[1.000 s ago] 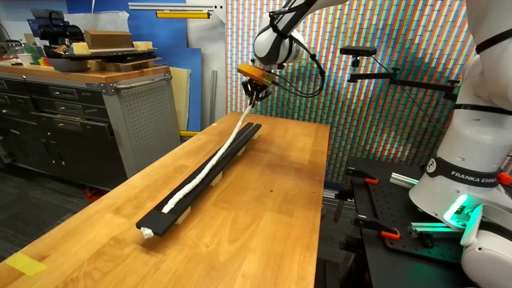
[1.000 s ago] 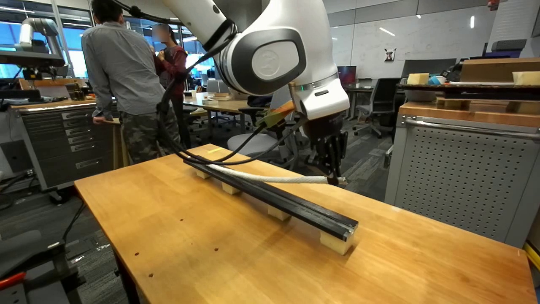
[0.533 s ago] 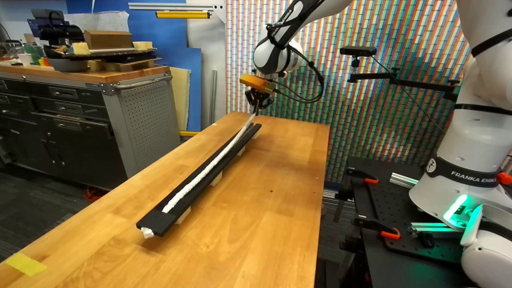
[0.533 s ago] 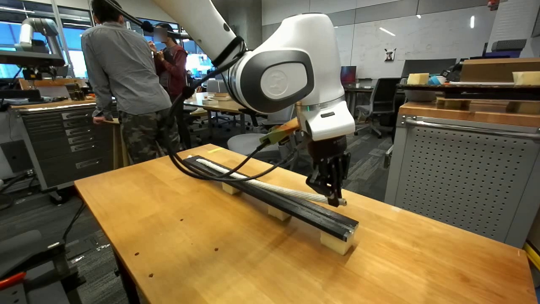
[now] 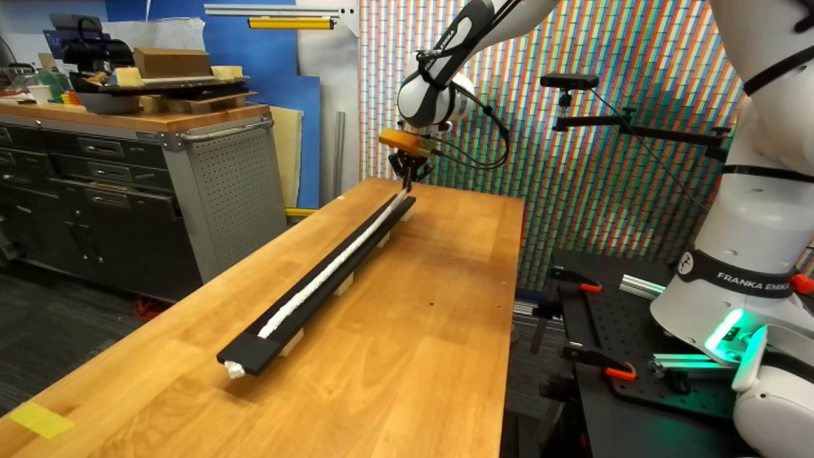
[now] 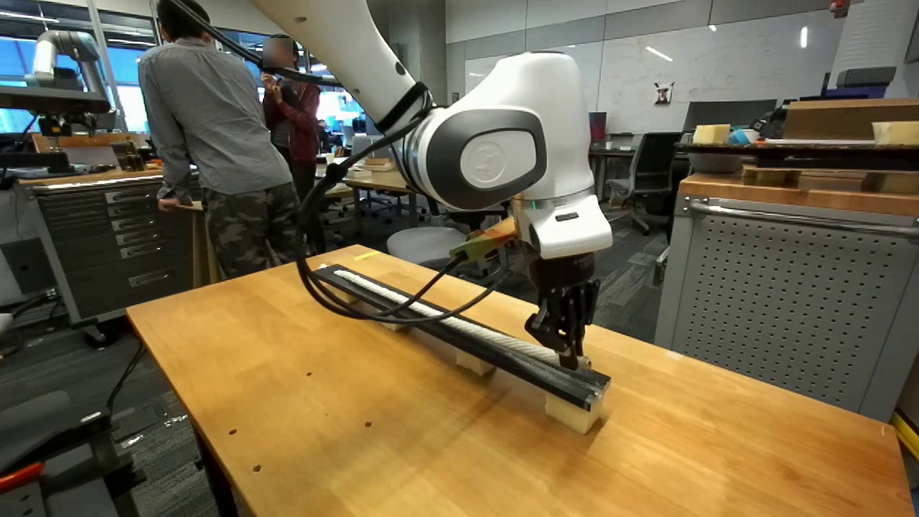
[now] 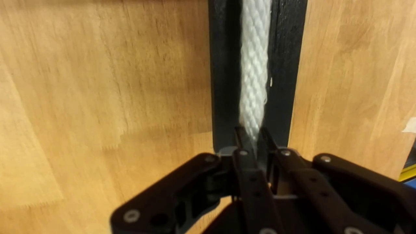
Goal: Put the rope in the groove on the black object
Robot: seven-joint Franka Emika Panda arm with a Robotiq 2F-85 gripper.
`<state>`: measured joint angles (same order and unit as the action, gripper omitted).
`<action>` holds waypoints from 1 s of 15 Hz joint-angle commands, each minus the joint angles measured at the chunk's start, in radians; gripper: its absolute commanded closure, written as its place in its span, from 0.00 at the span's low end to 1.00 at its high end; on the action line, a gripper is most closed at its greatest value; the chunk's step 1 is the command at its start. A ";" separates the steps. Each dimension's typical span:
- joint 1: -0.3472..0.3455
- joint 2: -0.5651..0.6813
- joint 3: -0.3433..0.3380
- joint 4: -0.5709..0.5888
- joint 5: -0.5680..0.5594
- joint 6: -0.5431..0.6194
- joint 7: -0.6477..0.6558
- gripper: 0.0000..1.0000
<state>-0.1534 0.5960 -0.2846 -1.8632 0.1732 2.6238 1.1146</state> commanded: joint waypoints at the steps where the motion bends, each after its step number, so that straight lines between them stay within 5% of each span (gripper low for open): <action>1: -0.017 0.044 -0.009 0.080 0.000 -0.053 -0.005 0.97; 15: -0.039 0.124 -0.005 0.181 0.004 -0.110 -0.009 0.97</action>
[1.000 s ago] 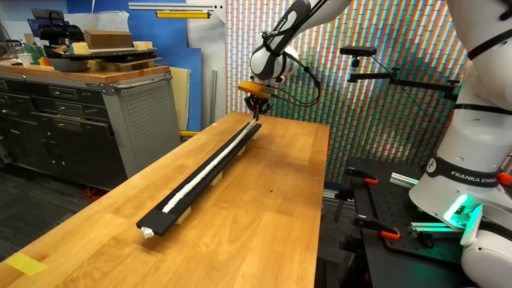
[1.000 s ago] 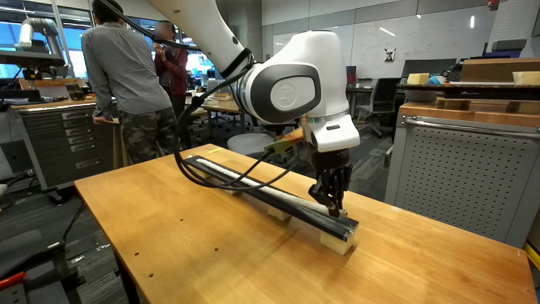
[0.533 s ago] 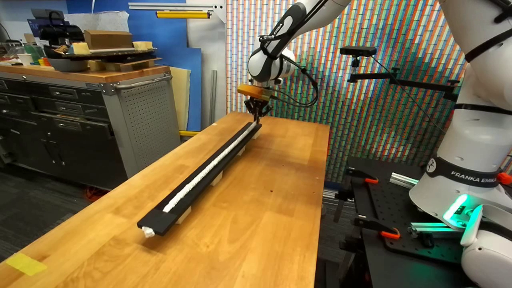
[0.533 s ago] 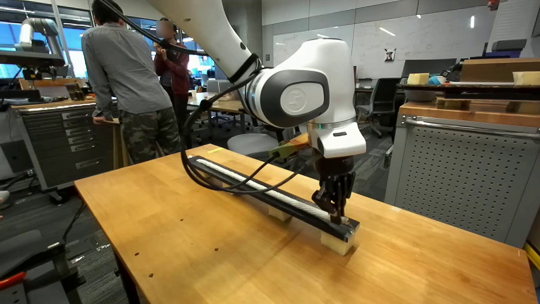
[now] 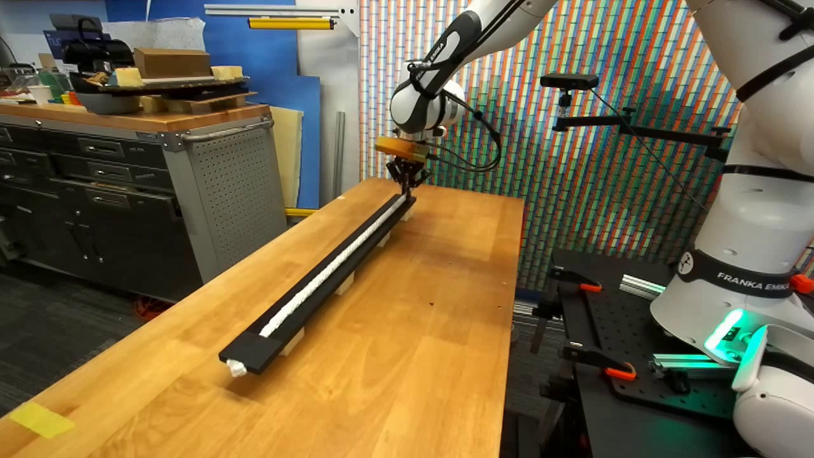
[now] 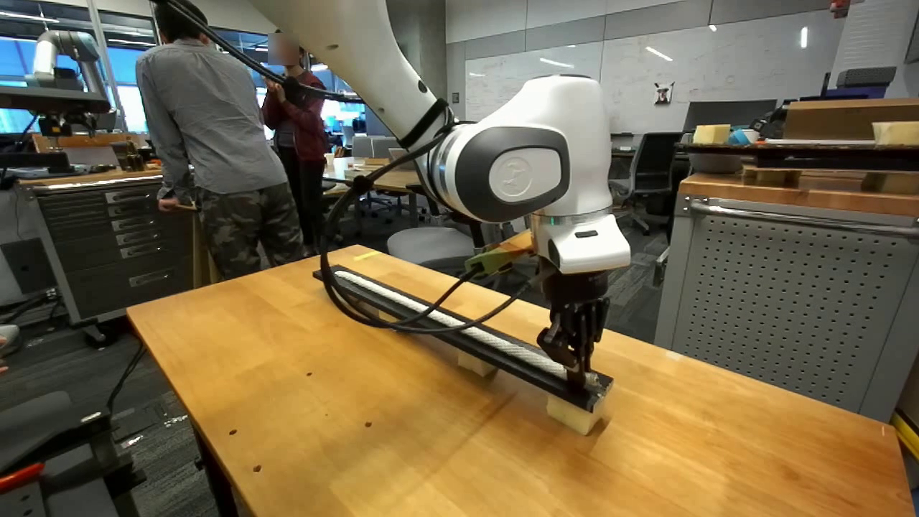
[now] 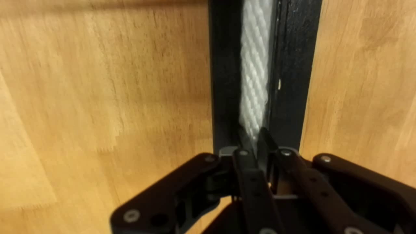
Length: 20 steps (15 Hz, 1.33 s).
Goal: Put the rope in the groove on the black object
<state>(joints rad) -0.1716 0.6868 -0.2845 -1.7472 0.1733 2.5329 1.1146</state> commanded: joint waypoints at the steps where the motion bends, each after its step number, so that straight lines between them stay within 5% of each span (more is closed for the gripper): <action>1: -0.021 0.037 -0.005 0.068 0.003 -0.020 -0.009 0.97; 10: -0.029 0.064 -0.003 0.102 0.002 -0.050 -0.017 0.97; 11: -0.031 0.063 -0.002 0.103 0.001 -0.051 -0.022 0.64; 12: -0.032 0.061 -0.002 0.105 0.001 -0.056 -0.024 0.64; 20: -0.042 -0.018 0.019 0.034 0.009 -0.009 -0.105 0.05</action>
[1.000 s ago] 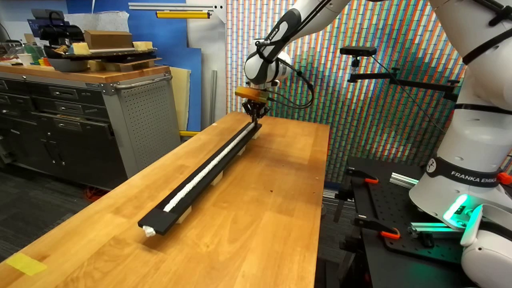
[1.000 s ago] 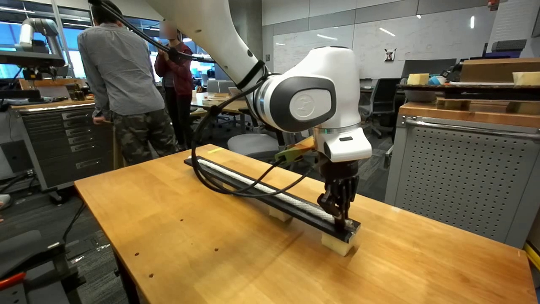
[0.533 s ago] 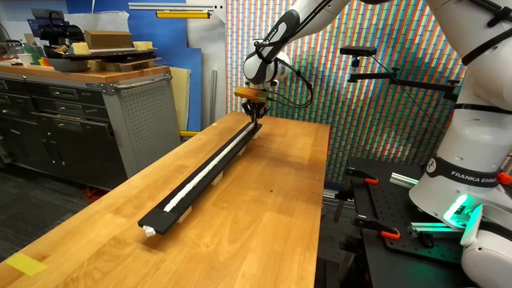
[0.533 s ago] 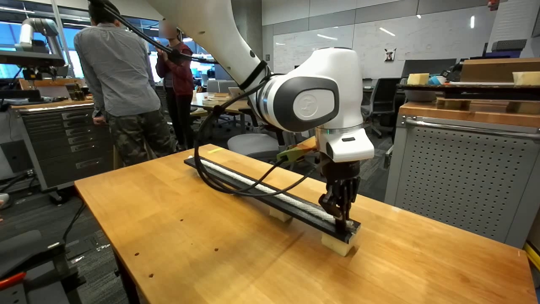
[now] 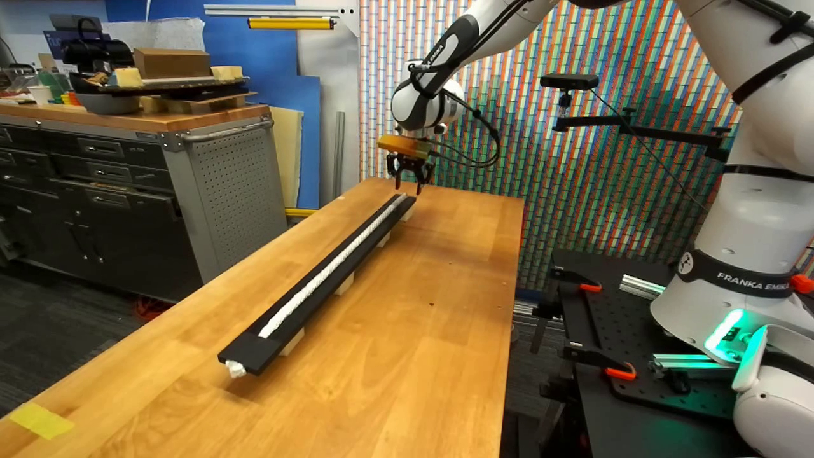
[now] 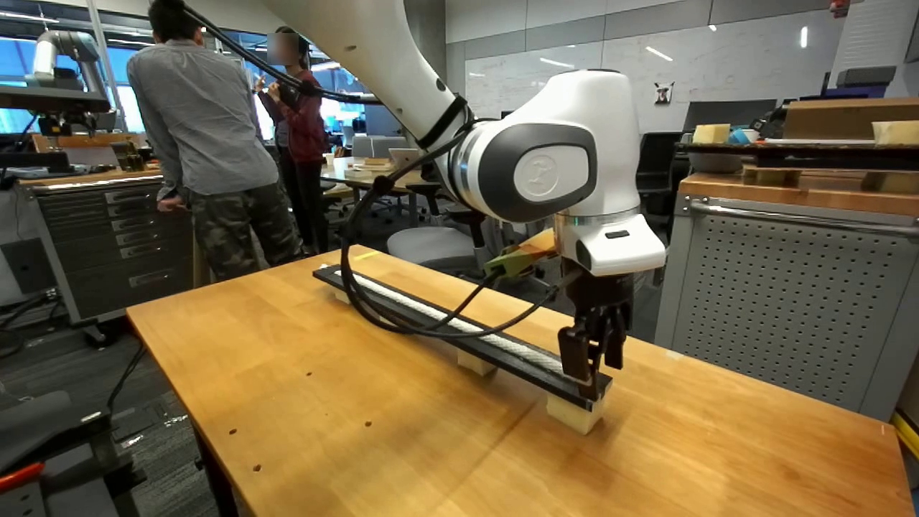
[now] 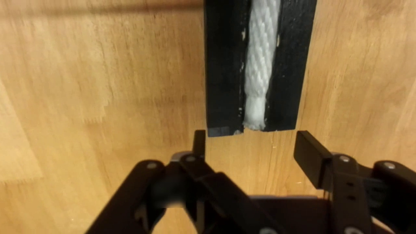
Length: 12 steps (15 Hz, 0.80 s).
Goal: Put the rope in the groove on the black object
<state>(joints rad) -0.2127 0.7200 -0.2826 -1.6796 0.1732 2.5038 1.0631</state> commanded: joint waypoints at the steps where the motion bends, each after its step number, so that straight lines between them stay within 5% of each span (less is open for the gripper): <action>1: 0.004 -0.067 0.021 -0.050 0.008 0.031 -0.069 0.01; 12: 0.192 -0.429 0.031 -0.478 -0.194 0.041 -0.312 0.00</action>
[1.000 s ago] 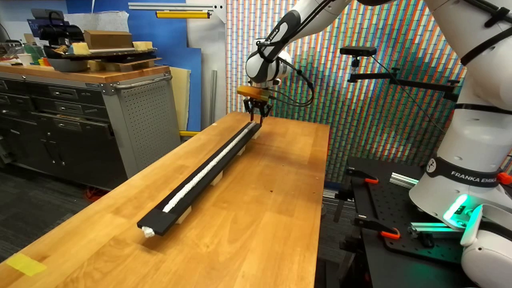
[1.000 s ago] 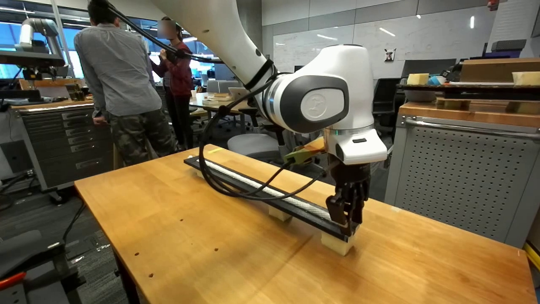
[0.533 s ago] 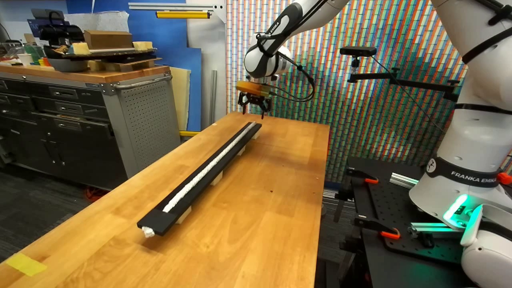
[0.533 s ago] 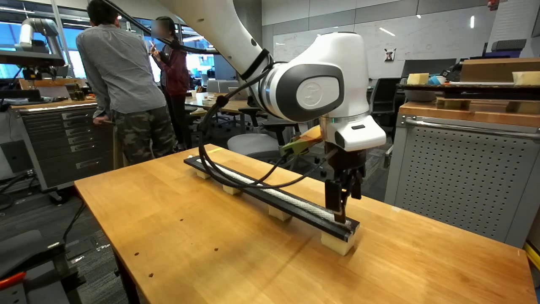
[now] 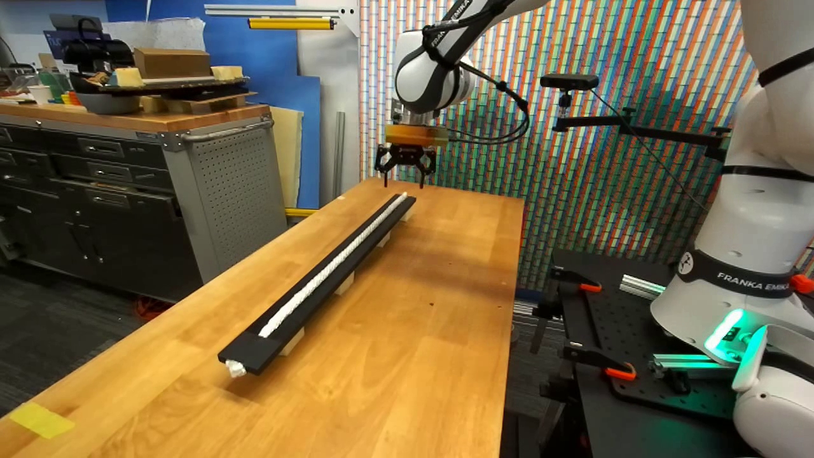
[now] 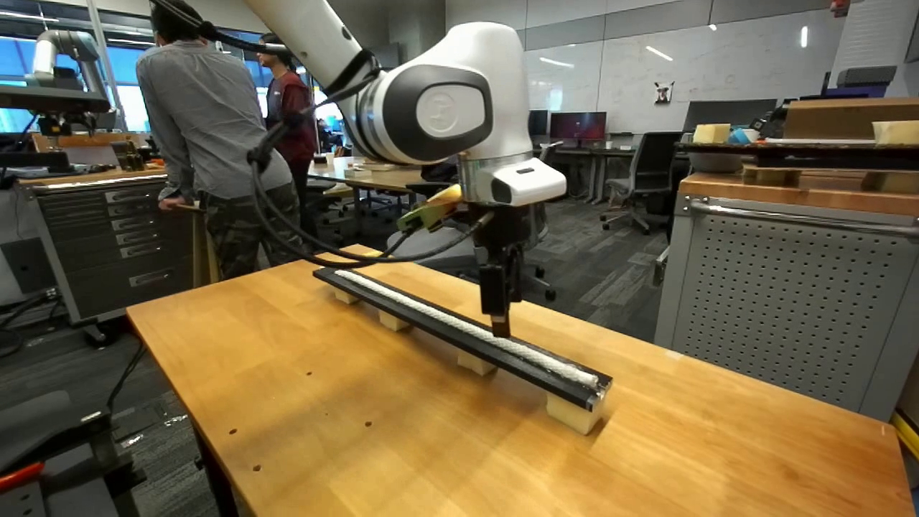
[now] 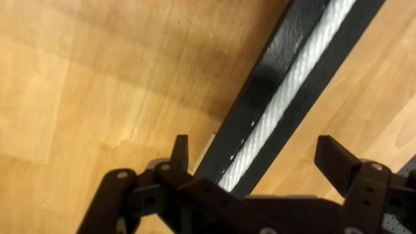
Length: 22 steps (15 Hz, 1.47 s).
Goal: Put the rope in the groove on the black object
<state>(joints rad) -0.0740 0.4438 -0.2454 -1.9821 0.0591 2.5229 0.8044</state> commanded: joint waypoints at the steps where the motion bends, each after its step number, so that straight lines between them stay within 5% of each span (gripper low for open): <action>1: 0.070 -0.188 0.000 -0.215 -0.111 0.018 -0.065 0.00; 8: 0.117 -0.407 0.096 -0.435 -0.253 0.035 -0.152 0.00; 15: 0.104 -0.533 0.205 -0.562 -0.251 0.055 -0.201 0.00; 22: 0.091 -0.501 0.224 -0.540 -0.239 0.035 -0.187 0.00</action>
<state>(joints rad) 0.0431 -0.0572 -0.0477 -2.5225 -0.1838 2.5598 0.6217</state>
